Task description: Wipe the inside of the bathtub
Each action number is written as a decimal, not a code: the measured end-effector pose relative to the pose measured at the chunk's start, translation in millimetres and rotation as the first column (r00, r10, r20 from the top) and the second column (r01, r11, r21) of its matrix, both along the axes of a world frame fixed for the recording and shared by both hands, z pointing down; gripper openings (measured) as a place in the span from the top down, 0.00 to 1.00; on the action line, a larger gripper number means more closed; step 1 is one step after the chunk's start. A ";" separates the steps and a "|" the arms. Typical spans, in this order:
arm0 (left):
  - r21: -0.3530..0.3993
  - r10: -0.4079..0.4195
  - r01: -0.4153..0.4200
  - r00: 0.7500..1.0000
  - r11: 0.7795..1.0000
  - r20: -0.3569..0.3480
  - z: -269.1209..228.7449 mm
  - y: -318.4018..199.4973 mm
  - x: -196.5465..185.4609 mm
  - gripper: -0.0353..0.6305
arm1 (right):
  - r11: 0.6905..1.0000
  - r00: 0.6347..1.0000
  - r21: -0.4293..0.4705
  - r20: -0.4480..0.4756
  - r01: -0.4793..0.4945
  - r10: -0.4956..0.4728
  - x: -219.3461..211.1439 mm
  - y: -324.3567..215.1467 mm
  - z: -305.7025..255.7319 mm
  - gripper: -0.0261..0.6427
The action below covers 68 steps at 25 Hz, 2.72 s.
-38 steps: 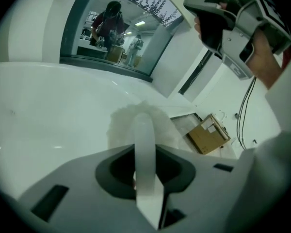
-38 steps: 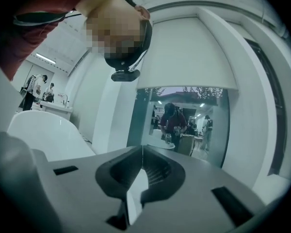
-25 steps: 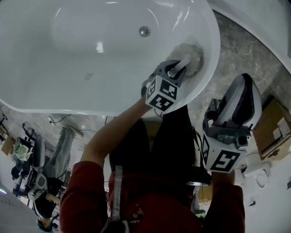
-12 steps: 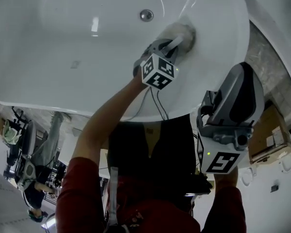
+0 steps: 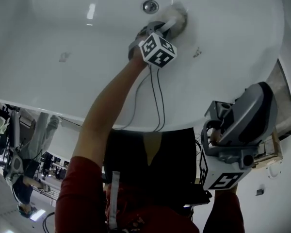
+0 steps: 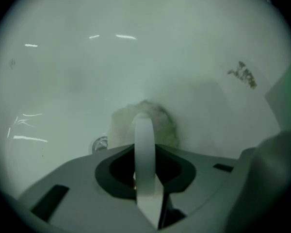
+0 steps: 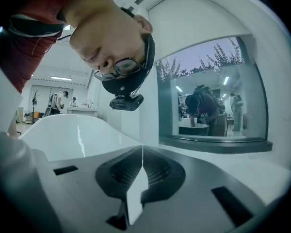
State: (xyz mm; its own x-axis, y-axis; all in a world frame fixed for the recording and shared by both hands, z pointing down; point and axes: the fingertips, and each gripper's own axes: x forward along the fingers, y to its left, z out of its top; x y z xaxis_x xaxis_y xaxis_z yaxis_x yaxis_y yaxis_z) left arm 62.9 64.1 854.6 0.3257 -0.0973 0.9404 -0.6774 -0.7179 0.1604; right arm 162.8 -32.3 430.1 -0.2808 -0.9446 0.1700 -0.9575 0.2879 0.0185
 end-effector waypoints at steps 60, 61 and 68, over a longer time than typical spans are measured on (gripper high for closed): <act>-0.068 0.419 -0.456 0.860 0.888 -0.290 -324.4 130.6 6.6 0.81 | 0.880 0.876 0.144 -0.116 -0.452 0.468 39.4 112.6 -213.6 0.94; -0.070 0.418 -0.453 0.864 0.889 -0.280 -316.5 128.4 8.7 0.81 | 0.885 0.881 0.138 -0.110 -0.444 0.459 41.1 110.3 -206.5 0.94; -0.091 0.408 -0.432 0.890 0.897 -0.203 -251.9 116.2 17.4 0.81 | 0.931 0.929 0.101 -0.087 -0.350 0.358 40.8 90.4 -154.6 0.94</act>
State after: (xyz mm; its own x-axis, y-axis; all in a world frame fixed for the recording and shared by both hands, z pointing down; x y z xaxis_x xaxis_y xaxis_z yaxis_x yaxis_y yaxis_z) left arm 80.3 180.4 602.7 0.4684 0.2043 0.8596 -0.2694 -0.8936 0.3591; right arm 203.6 58.1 275.5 0.0894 -0.9912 0.0978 -0.9884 -0.0762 0.1311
